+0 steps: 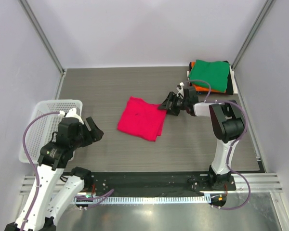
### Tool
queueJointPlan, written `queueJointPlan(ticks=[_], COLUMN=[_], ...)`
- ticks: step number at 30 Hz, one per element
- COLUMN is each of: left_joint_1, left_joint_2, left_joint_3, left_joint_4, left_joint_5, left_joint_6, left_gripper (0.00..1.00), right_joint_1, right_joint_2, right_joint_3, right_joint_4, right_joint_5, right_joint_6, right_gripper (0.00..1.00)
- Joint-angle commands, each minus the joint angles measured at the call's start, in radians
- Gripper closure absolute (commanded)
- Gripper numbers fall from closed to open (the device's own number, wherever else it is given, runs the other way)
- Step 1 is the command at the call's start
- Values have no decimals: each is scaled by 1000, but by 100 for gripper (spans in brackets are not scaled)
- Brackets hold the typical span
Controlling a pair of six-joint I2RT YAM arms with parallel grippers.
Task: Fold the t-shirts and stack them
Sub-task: Neatly place the folded tshirt to the corner
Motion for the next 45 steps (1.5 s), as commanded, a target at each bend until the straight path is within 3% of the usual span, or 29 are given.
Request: queueJointPlan(ticks=[1, 7, 8, 11, 12, 18, 24, 33, 45], left_joint_1=[1, 1, 1, -1, -1, 1, 1, -1, 1], left_joint_2=[-4, -10, -10, -18, -18, -23, -33, -46, -41], left_joint_3=[-5, -5, -5, -5, -5, -5, -7, -10, -11], left_joint_4=[49, 48, 48, 48, 48, 49, 51, 57, 61], left_joint_5=[-12, -18, -18, -21, -21, -18, -15, -12, -1], left_joint_6=[5, 2, 2, 1, 2, 2, 2, 4, 8], left_gripper=[27, 27, 27, 27, 27, 27, 27, 27, 27], right_joint_1=[17, 43, 45, 45, 45, 33, -6, -55, -102], right_joint_2=[76, 96, 96, 85, 62, -78, -177, -174, -164], right_joint_3=[-70, -127, -140, -121, -106, 98, 282, 593, 958], right_joint_4=[122, 318, 348, 362, 330, -292, -543, -736, -871], right_joint_5=[-5, -72, -81, -100, -98, 118, 266, 474, 480], right_joint_6=[66, 170, 187, 186, 157, -220, -418, -626, -721], right_gripper=[35, 61, 74, 99, 99, 99, 99, 99, 99])
